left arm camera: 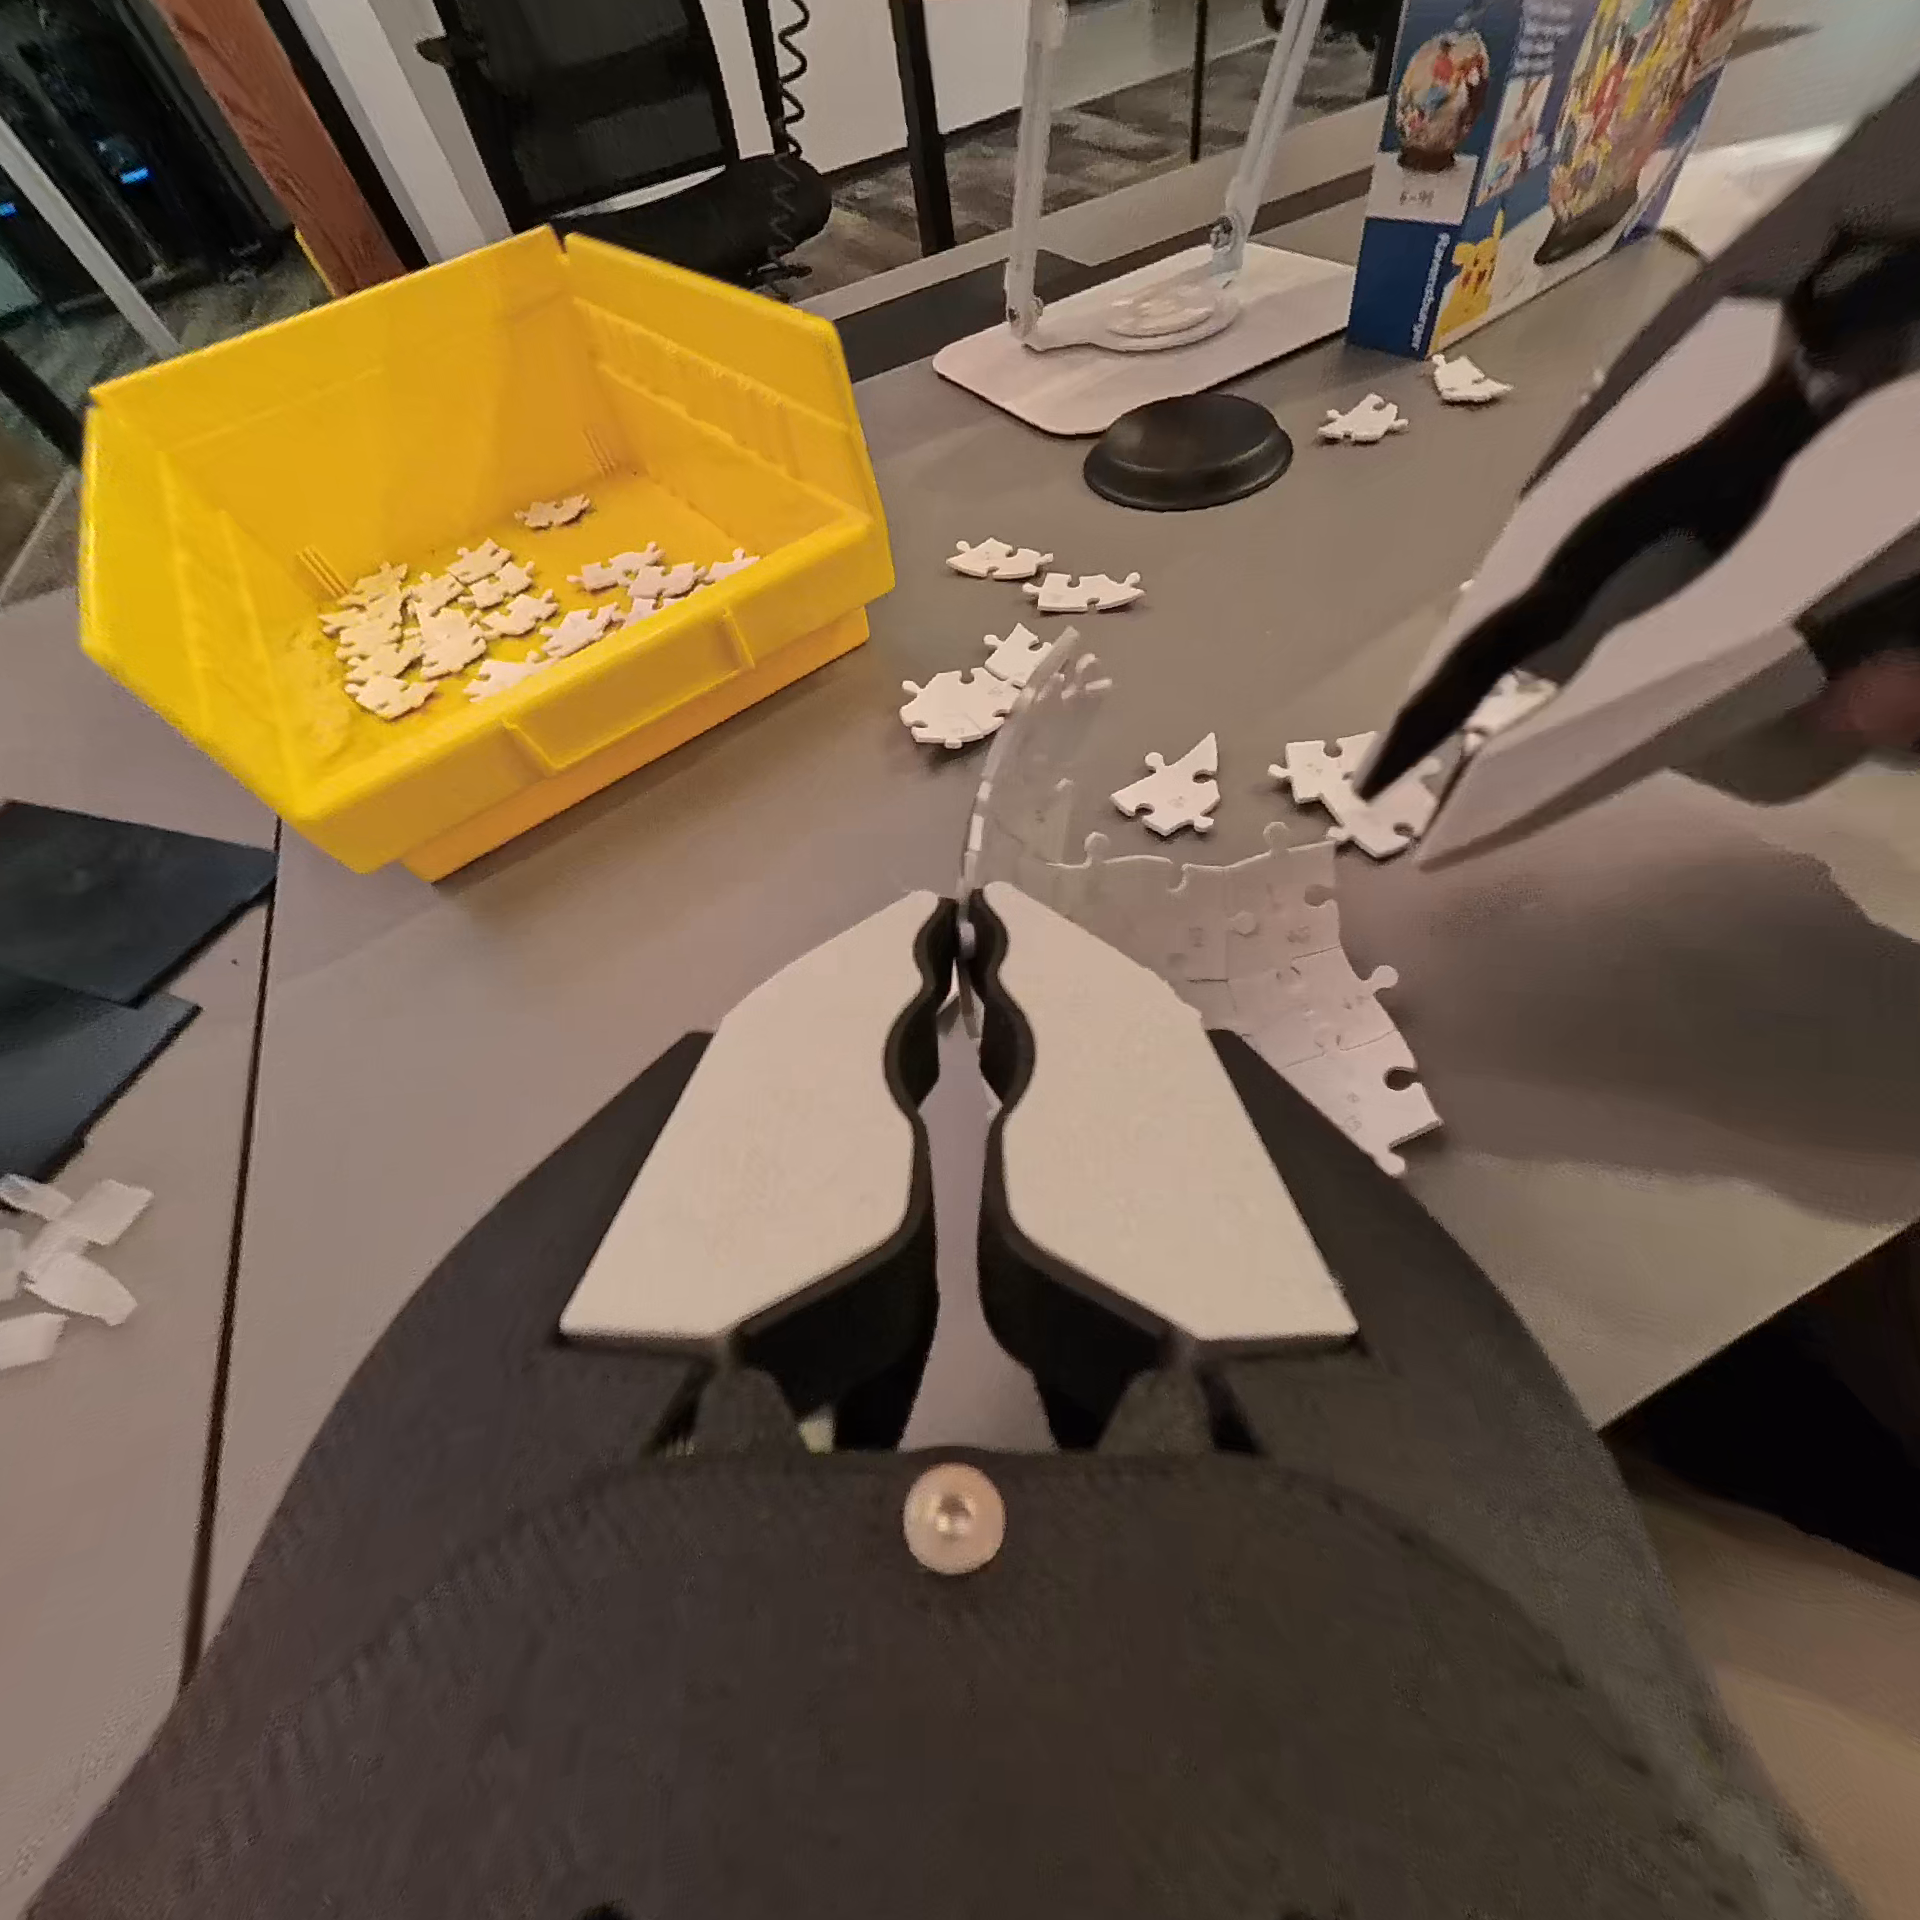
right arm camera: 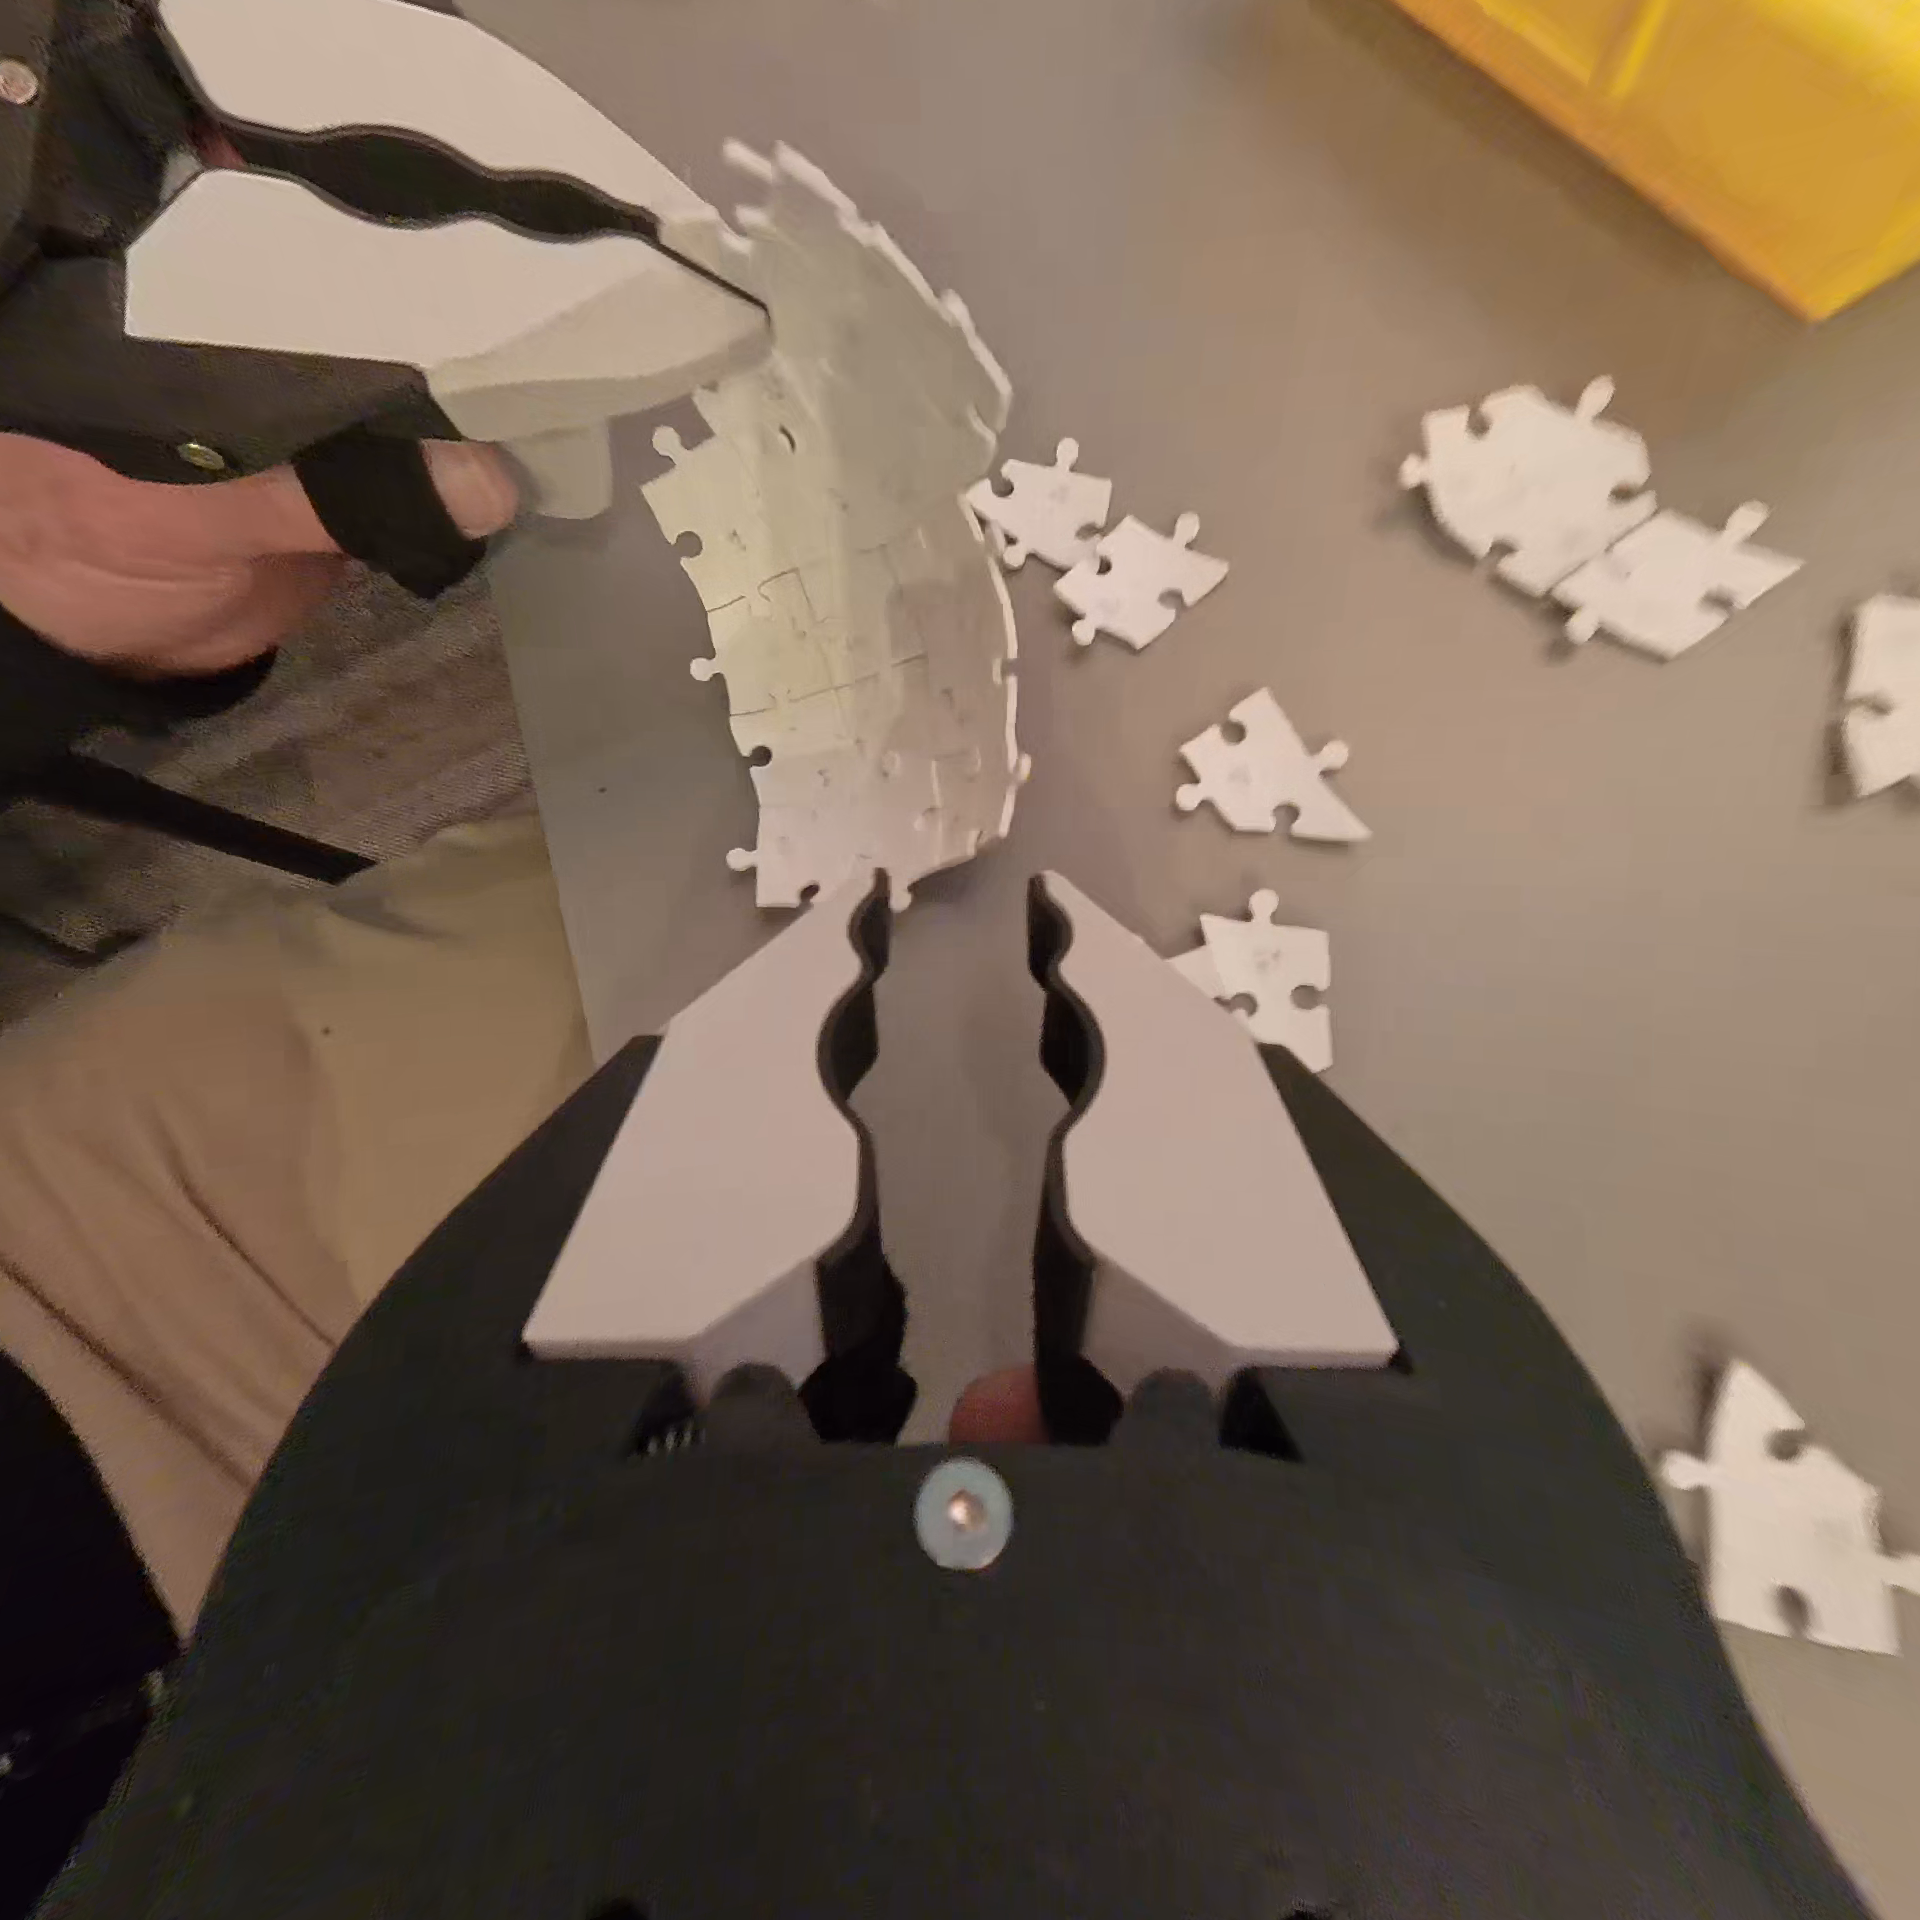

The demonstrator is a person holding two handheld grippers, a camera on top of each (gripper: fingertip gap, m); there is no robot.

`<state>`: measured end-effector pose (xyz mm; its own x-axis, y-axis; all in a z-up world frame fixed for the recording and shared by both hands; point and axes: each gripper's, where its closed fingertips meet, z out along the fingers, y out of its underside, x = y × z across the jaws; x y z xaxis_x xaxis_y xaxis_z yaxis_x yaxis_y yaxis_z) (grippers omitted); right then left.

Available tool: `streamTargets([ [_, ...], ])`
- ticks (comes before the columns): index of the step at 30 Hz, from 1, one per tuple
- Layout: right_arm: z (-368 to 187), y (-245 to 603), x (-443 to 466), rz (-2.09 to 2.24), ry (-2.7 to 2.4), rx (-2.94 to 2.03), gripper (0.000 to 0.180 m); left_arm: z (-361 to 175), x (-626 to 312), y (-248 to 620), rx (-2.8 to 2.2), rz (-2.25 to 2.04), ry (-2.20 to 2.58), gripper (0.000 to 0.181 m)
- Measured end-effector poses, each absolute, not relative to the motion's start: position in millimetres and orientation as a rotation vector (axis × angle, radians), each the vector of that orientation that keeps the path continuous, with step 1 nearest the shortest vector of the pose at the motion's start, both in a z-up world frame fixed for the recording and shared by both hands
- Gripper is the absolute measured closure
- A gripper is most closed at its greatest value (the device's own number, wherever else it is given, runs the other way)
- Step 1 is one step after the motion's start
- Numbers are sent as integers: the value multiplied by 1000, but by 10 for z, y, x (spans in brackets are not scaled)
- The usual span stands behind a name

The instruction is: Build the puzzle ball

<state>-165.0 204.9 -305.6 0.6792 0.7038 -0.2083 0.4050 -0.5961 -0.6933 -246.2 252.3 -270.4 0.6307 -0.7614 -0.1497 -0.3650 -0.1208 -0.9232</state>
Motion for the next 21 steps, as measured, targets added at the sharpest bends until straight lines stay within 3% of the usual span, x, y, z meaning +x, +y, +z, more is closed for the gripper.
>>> streamTargets([
  [2, -3127, 2024, -1682, 725, -782, -2313, 143, -2710, -2491, 2550, -1750, -488, 867, 179],
  [6, -3240, 2006, -1802, 904, -664, -2335, 143, -2687, -2542, 2590, -1761, -554, 791, 178],
  [12, -3183, 2090, -1950, 1090, -515, -2266, 154, -2644, -2511, 2575, -1755, -647, 737, 179],
  [15, -3165, 2148, -1924, 1068, -489, -2246, 175, -2647, -2475, 2554, -1755, -672, 735, 178],
  [21, -3185, 2197, -1850, 1064, -433, -2257, 179, -2656, -2435, 2512, -1752, -711, 777, 174],
])
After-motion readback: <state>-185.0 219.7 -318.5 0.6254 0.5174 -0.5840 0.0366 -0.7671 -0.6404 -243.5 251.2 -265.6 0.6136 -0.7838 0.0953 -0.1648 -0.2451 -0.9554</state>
